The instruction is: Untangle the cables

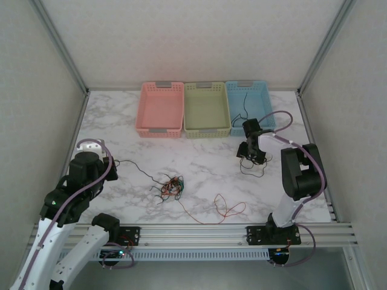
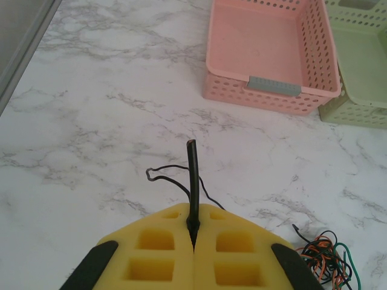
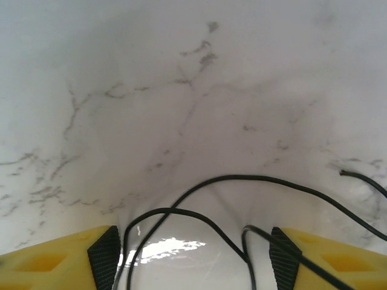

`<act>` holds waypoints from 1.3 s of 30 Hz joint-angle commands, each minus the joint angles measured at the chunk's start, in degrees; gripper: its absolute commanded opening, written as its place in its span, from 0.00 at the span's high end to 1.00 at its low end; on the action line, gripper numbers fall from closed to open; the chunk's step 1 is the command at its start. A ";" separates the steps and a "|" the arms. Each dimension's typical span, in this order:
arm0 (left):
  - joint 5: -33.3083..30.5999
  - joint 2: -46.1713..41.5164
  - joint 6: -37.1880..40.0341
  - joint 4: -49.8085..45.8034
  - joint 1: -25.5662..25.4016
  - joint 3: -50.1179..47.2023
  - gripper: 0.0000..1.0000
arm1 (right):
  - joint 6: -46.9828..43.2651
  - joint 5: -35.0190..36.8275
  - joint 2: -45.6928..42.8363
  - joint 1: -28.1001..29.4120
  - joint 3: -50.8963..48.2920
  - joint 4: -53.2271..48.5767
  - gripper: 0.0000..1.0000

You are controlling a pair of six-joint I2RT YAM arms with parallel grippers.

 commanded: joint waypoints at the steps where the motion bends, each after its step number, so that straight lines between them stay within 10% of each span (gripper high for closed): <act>1: 1.83 0.18 -0.66 0.34 0.65 -0.56 1.00 | -0.46 -2.09 2.95 -0.18 1.92 -1.52 0.36; 7: 1.81 0.00 -0.66 0.29 0.74 -0.57 1.00 | -0.36 -2.64 0.51 -0.24 0.57 -0.64 0.55; 14: 1.92 -0.08 -0.66 0.32 0.74 -0.53 1.00 | -1.17 -3.00 -4.23 -0.13 0.30 -1.74 1.00; 27: 1.92 -0.09 -0.60 0.31 0.97 -0.45 1.00 | -2.37 -1.32 -19.26 -0.16 15.20 -7.68 1.00; 39: 2.09 -0.08 -0.63 0.38 1.36 -0.59 1.00 | -3.07 6.39 -7.89 -0.22 44.17 -7.68 1.00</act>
